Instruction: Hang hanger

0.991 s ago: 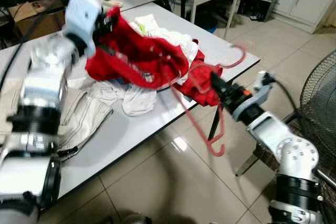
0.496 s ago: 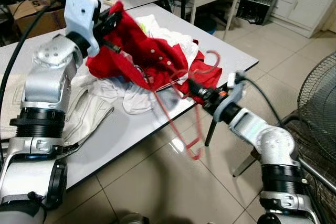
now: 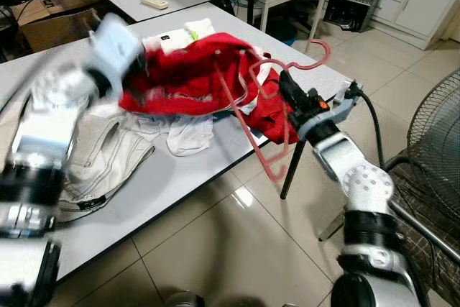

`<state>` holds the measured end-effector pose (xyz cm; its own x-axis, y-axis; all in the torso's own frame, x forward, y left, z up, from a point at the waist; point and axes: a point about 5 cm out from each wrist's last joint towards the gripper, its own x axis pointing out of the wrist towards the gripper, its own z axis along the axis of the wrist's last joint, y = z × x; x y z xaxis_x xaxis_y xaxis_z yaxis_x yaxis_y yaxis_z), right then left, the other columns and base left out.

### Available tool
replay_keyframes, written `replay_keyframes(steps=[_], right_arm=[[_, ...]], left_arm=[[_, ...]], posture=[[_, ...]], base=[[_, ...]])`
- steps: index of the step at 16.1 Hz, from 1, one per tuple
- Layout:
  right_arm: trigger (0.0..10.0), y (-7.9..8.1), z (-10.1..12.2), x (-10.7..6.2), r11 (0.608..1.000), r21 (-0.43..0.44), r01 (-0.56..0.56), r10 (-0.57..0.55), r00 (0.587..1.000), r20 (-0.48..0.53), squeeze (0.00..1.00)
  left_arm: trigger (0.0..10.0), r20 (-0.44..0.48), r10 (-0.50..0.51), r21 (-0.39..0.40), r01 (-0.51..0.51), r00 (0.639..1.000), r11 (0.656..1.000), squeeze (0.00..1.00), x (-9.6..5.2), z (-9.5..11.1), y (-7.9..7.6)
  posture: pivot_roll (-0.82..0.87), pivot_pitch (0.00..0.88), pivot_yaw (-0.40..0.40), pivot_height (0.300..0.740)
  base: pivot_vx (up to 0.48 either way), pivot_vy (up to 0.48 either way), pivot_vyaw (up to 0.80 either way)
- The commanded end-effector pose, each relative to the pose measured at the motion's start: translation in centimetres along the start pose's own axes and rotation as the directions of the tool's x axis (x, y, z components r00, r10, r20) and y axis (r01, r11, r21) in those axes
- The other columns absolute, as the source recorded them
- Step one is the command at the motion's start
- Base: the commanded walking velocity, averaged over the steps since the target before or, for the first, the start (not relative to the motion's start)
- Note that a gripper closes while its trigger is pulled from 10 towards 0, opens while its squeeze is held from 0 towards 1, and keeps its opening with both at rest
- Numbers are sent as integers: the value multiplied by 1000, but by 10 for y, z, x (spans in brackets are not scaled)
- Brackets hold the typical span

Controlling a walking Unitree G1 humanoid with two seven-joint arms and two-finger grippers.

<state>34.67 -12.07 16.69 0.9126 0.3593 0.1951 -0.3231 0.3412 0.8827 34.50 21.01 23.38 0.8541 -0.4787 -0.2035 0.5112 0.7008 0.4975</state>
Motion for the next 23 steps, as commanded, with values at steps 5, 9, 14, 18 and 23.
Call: replay_keyframes(steps=[5,9,14,18,23], right_arm=[[10000,-1,1,29,987,146,59,-86,978,190,0],[10000,7,-10,49,974,212,81,-130,964,232,0],[10000,16,-23,65,953,284,106,-177,954,241,0],[10000,28,-28,75,934,348,80,-172,955,241,0],[10000,37,-37,83,932,343,113,-196,956,217,0]], left_arm=[[0,84,-271,-221,283,959,933,0,-3,20,-52],[0,100,-414,-308,423,905,852,0,-10,25,-84],[0,148,-476,-409,492,867,769,0,-8,35,-118],[0,209,-504,-492,536,838,686,0,-10,44,-134],[0,334,-458,-584,563,824,585,0,-4,65,-144]], posture=[[45,0,18,740],[82,0,6,740],[104,0,1,740],[114,0,-14,740],[122,0,-30,740]], base=[[0,0,0],[0,0,0],[0,0,0],[0,0,0],[0,0,0]])
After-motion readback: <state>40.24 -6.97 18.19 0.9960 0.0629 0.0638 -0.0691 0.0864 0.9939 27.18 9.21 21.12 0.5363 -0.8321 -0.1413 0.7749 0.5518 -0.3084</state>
